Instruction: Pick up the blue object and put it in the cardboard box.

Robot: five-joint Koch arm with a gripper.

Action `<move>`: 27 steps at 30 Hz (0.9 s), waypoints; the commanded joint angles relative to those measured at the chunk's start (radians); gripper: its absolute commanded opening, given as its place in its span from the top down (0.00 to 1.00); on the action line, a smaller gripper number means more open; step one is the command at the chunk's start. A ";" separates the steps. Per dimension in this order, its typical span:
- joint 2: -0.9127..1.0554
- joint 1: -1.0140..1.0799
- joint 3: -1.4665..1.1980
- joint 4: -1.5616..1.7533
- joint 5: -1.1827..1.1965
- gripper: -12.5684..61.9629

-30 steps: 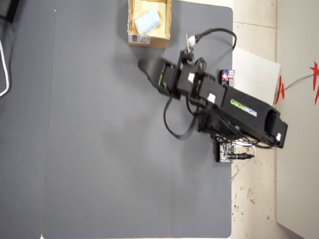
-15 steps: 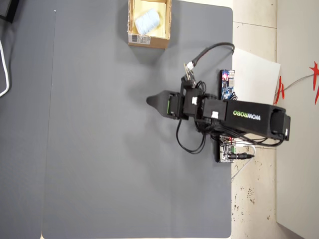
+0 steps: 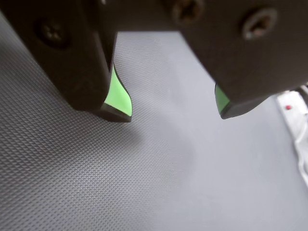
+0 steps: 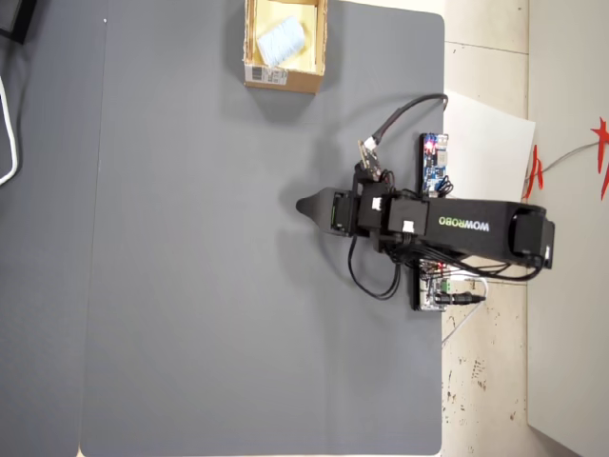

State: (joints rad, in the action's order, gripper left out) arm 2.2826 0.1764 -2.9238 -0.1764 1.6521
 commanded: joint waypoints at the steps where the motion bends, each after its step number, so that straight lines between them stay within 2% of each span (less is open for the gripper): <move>1: 0.086 -0.006 -0.008 0.057 0.029 0.37; 14: 0.084 0.000 -0.184 0.183 0.032 0.37; 27: 0.086 -0.002 -0.195 0.123 0.031 0.37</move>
State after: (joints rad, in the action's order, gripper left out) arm 2.2826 0.1764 -3.0756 0.0414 1.6613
